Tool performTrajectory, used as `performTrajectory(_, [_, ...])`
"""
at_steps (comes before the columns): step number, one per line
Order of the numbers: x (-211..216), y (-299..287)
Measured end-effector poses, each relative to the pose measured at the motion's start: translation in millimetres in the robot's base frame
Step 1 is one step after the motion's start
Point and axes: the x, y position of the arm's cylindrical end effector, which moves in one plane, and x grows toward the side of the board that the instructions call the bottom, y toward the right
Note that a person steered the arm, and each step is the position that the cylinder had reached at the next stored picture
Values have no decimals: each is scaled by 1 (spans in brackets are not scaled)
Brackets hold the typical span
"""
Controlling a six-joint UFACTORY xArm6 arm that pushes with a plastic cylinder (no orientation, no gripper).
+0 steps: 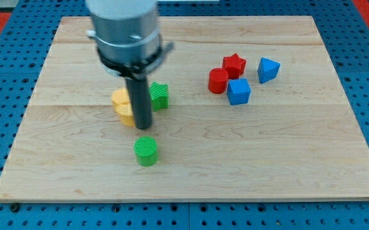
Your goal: Slide the green star towards red circle
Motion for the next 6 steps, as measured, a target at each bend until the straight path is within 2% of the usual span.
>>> performTrajectory(2, [-77,2])
performTrajectory(3, [-36,-28])
performTrajectory(4, [-1,-27])
performTrajectory(6, [-55,46])
